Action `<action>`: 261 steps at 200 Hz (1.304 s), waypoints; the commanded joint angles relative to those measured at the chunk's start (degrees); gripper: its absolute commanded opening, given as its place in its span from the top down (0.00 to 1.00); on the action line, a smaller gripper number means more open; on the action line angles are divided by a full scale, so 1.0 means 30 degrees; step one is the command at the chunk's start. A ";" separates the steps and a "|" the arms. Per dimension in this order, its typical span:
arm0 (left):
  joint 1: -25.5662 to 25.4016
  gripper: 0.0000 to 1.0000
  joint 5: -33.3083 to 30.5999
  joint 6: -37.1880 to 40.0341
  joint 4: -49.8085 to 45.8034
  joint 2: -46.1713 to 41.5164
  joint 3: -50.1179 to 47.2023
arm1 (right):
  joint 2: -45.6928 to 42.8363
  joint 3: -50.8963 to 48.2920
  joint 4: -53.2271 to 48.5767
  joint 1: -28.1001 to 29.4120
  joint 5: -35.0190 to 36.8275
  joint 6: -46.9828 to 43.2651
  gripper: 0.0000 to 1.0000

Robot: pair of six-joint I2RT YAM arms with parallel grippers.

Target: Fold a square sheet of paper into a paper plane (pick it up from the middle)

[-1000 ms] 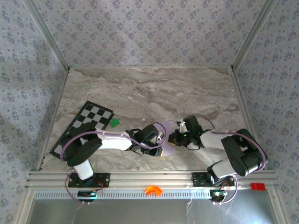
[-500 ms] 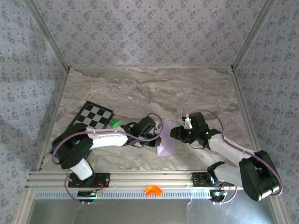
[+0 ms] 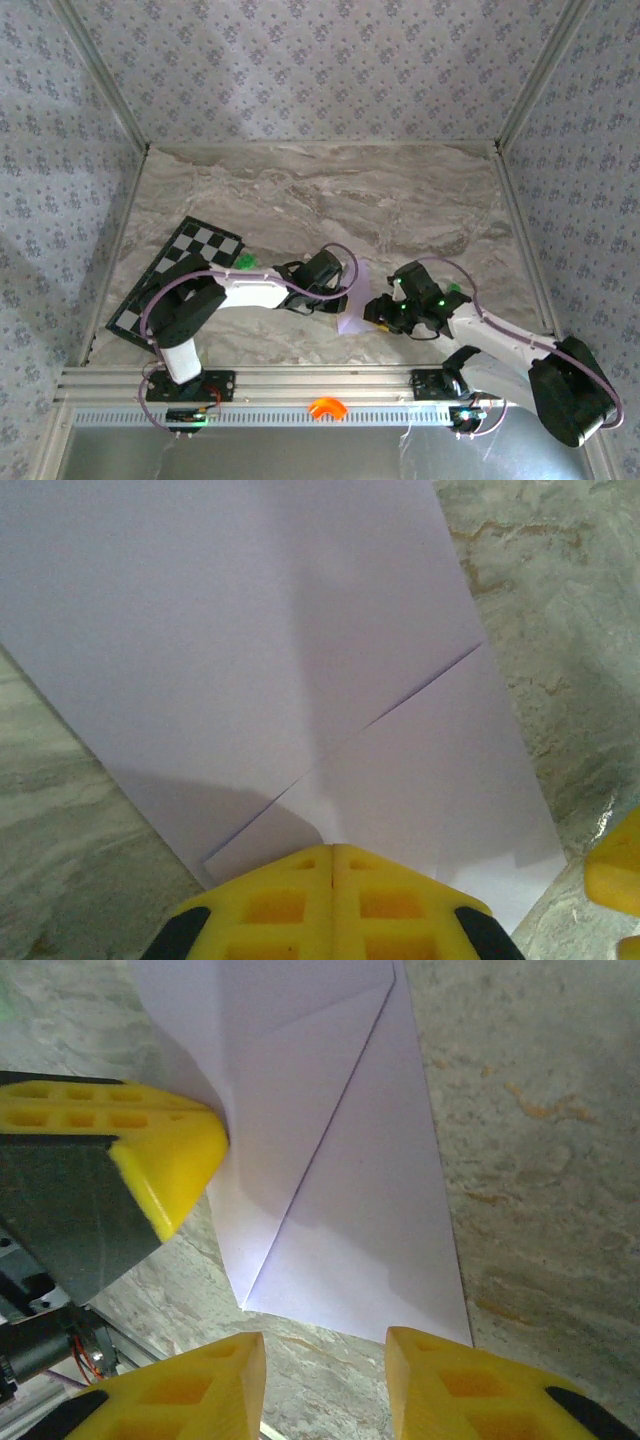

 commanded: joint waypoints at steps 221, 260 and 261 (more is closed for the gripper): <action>0.0020 0.99 0.0466 -0.0237 -0.0160 0.0070 -0.0503 | 0.6047 0.1403 0.6909 -0.4041 -0.5116 -0.1682 0.50; 0.0049 0.99 0.0540 -0.0241 -0.0127 0.0177 -0.0455 | 0.6886 0.1616 0.7239 -0.4631 -0.5866 -0.2623 0.56; 0.0063 0.99 0.0542 -0.0254 -0.0131 0.0176 -0.0459 | 0.6892 0.1634 0.7227 -0.4645 -0.5877 -0.2651 0.56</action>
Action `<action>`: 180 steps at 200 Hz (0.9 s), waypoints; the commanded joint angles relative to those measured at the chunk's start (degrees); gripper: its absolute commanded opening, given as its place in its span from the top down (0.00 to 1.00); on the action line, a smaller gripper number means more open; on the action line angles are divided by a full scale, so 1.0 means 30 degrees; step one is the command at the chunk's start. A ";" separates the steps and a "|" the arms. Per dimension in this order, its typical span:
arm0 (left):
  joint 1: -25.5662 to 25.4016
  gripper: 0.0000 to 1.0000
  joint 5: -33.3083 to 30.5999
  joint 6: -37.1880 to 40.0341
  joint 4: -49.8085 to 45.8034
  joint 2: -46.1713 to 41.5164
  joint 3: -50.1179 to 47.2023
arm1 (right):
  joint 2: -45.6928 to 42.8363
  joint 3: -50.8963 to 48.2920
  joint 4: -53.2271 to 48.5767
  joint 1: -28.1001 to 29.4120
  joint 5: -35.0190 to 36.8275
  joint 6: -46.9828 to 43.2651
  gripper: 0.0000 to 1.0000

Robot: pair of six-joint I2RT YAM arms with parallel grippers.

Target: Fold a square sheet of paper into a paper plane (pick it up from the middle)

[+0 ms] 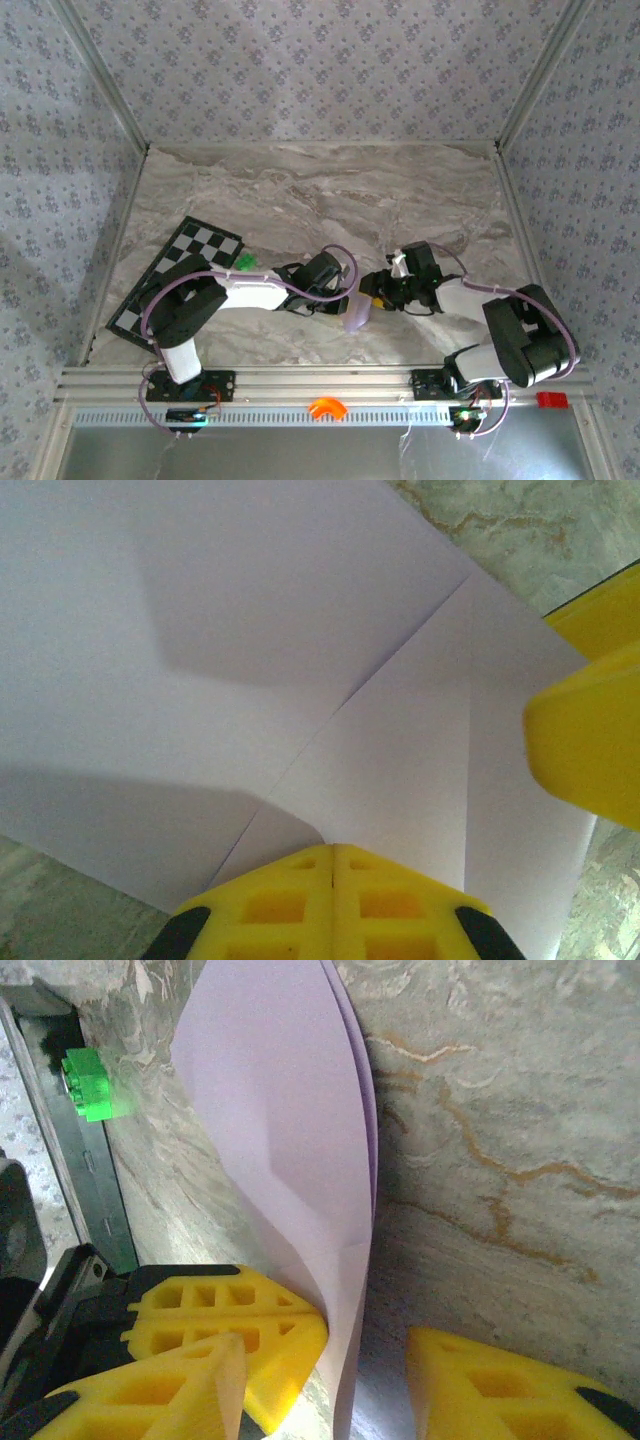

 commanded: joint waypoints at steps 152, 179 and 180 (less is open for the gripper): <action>0.0203 0.99 0.0458 0.0042 -0.1090 -0.0169 -0.0048 | 0.2834 0.1056 0.1330 -0.1190 -0.2379 -0.2199 0.75; 0.0198 0.99 0.0483 0.0031 -0.1156 -0.0210 -0.0022 | 0.3054 0.1193 0.1417 -0.1215 -0.2470 -0.2321 0.80; 0.0193 0.99 0.0471 0.0043 -0.1167 -0.0219 -0.0009 | 0.3056 0.1201 0.1413 -0.1216 -0.2470 -0.2343 0.81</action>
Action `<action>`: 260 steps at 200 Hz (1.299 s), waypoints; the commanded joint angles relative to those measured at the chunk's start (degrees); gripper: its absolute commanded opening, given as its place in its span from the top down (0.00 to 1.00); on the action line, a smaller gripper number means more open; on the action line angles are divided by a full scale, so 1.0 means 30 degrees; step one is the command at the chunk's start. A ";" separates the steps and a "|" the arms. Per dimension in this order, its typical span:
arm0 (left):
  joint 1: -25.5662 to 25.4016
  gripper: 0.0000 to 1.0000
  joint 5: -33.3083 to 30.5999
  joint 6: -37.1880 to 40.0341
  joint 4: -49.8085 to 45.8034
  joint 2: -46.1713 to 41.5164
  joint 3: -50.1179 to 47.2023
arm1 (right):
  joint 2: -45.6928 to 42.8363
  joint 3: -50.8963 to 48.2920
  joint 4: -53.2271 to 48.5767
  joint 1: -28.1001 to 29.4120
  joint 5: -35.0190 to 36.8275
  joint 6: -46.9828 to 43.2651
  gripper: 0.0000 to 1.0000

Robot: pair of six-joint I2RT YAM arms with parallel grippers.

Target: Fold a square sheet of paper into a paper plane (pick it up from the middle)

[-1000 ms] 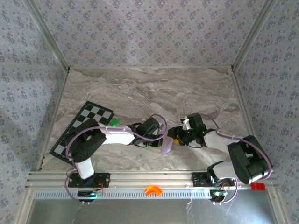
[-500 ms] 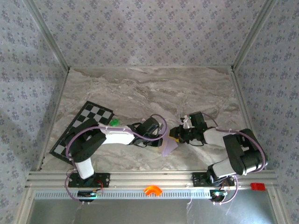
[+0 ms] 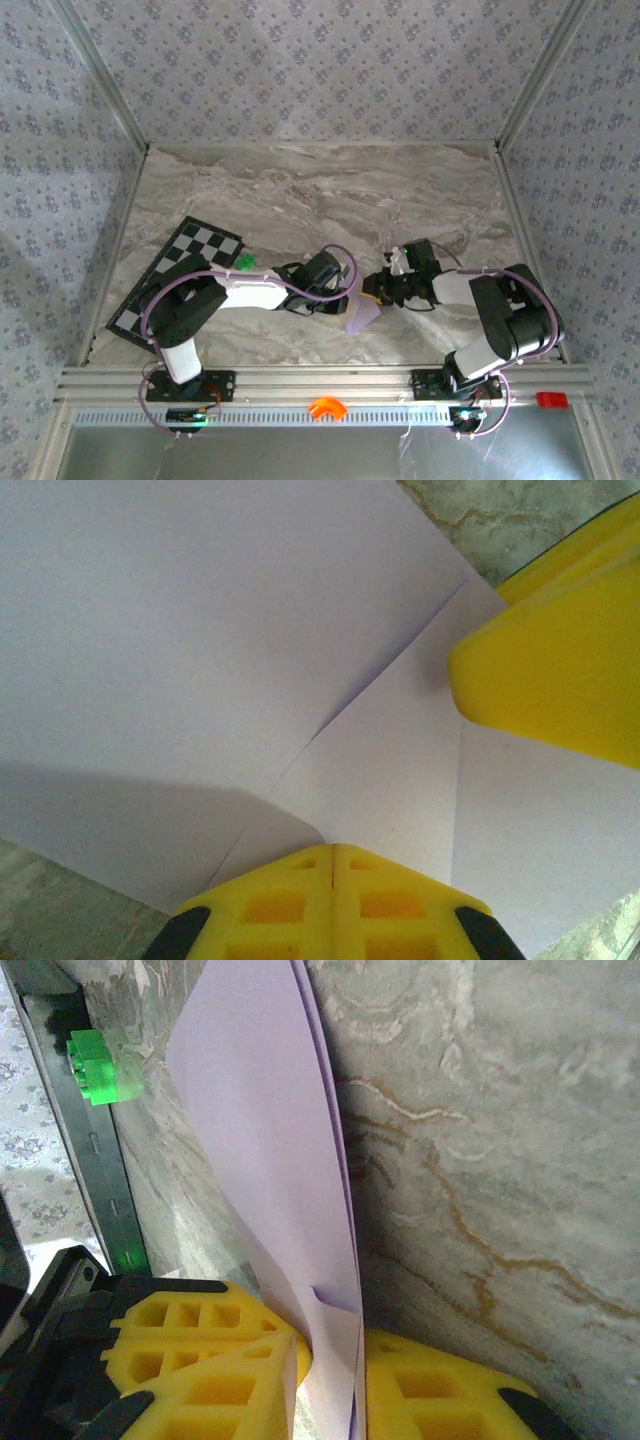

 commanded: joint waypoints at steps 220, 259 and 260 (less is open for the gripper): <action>0.4271 0.50 -0.6699 -0.2820 -0.3176 -1.8187 -0.8126 | -0.5399 0.8521 -1.6705 1.0590 3.0214 -0.8586 0.97; 0.4586 0.48 -0.9362 -0.3244 -0.7285 -2.1055 -0.7988 | -0.3051 0.8669 -1.5737 1.1984 3.1645 -0.7919 0.97; 0.4606 0.48 -0.9384 -0.3254 -0.7355 -2.1130 -0.7991 | -0.2955 0.8702 -1.5687 1.2038 3.1641 -0.7893 0.97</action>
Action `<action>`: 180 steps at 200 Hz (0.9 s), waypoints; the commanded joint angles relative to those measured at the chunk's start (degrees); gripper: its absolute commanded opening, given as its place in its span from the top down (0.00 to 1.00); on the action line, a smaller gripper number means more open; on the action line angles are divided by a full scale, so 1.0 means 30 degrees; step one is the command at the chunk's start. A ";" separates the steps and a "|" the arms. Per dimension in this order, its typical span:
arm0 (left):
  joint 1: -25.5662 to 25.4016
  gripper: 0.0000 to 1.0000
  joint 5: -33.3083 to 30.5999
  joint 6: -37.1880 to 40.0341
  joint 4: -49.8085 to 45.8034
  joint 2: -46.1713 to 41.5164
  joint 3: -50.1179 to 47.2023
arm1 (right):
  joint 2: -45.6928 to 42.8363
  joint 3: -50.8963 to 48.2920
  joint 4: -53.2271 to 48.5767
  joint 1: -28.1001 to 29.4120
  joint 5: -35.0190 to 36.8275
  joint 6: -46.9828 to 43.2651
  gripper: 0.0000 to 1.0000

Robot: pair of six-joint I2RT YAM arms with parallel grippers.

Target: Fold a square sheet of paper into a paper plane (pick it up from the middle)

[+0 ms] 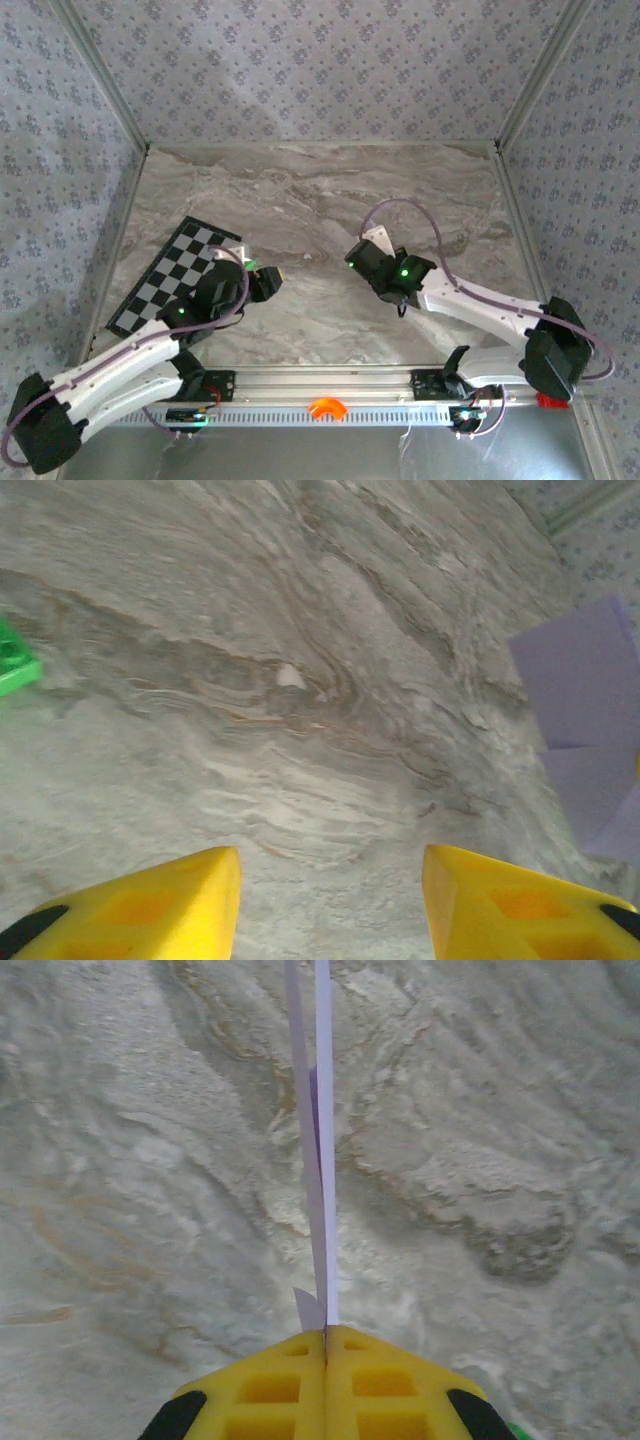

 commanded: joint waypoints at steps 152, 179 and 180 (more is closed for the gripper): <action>0.0525 0.48 -0.3287 -0.0360 -0.6538 -0.3915 0.1377 | 0.7773 0.5314 0.4195 0.0680 -1.7322 0.3614 0.65; 0.0520 0.48 -0.2048 -0.0211 -0.6066 -0.1869 0.1736 | 0.5610 0.2915 0.6798 -0.1126 -2.1380 0.4390 0.55; 0.0515 0.48 -0.1974 -0.0196 -0.6039 -0.1796 0.1738 | 0.5545 0.2811 0.6904 -0.1196 -2.1569 0.4406 0.55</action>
